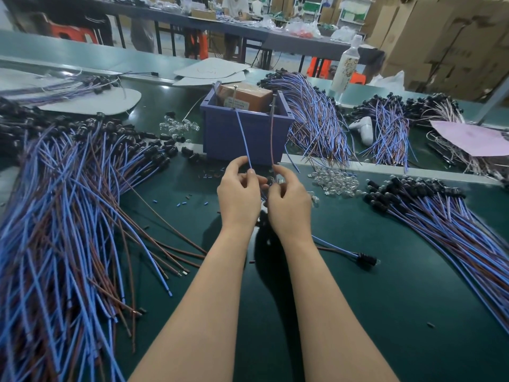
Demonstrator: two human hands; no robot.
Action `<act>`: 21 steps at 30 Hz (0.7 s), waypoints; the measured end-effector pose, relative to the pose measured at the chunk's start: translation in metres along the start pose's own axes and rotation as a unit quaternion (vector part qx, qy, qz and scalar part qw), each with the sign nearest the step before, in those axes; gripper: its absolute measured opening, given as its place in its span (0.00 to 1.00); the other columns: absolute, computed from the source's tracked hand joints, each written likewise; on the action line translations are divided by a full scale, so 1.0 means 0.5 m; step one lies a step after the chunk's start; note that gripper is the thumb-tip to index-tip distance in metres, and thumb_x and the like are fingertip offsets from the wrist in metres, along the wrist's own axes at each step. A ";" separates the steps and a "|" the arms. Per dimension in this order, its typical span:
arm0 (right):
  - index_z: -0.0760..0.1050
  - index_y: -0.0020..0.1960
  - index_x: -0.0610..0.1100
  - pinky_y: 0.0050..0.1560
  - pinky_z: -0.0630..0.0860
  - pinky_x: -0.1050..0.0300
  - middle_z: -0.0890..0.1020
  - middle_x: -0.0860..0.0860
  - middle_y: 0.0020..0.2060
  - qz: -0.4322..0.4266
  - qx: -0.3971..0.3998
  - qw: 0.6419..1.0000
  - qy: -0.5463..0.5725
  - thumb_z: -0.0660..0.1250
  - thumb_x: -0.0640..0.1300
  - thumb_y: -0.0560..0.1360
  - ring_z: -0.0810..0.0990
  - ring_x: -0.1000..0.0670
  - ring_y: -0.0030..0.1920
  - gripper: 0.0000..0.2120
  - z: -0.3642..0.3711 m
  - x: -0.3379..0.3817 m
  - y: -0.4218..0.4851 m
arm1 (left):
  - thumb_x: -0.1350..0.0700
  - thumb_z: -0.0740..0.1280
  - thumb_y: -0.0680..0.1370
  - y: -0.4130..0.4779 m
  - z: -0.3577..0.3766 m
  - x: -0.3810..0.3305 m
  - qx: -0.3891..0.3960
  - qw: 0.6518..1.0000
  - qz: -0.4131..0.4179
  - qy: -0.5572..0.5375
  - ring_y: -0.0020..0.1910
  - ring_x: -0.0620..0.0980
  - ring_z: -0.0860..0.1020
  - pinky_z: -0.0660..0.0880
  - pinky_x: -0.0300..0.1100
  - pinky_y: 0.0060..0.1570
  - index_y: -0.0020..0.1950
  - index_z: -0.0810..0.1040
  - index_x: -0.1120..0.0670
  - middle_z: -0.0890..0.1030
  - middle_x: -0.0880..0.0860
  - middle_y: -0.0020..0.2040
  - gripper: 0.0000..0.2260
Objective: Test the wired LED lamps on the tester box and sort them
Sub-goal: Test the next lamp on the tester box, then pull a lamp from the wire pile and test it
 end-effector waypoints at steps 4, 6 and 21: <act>0.73 0.65 0.44 0.59 0.73 0.50 0.82 0.46 0.55 0.000 0.002 1.000 0.005 0.57 0.35 0.77 0.79 0.45 0.55 0.18 0.002 0.002 -0.001 | 0.63 0.60 0.80 0.000 -0.003 0.003 -0.011 1.000 0.005 -0.001 0.30 0.37 0.79 0.75 0.31 0.40 0.63 0.72 0.56 0.80 0.44 0.32 0.12; 0.74 0.64 0.44 0.58 0.73 0.51 0.82 0.46 0.55 0.000 0.000 1.000 0.007 0.57 0.35 0.77 0.80 0.45 0.54 0.18 0.001 0.002 -0.002 | 0.63 0.60 0.80 -0.001 -0.004 0.000 -0.017 1.000 0.013 0.002 0.30 0.36 0.78 0.73 0.27 0.37 0.63 0.72 0.57 0.80 0.44 0.33 0.12; 0.75 0.63 0.44 0.56 0.73 0.50 0.83 0.46 0.53 -0.002 0.003 1.000 0.013 0.59 0.35 0.75 0.80 0.45 0.53 0.18 0.001 0.001 -0.002 | 0.62 0.61 0.80 -0.016 -0.008 -0.017 -0.043 0.997 0.052 0.044 0.33 0.32 0.77 0.67 0.20 0.38 0.65 0.72 0.56 0.80 0.43 0.34 0.14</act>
Point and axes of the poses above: each hand's wrist, its own y-axis towards the middle knuckle, its own z-axis out of the palm, x = y × z, the point moved 9 cm from there along y, towards the middle knuckle
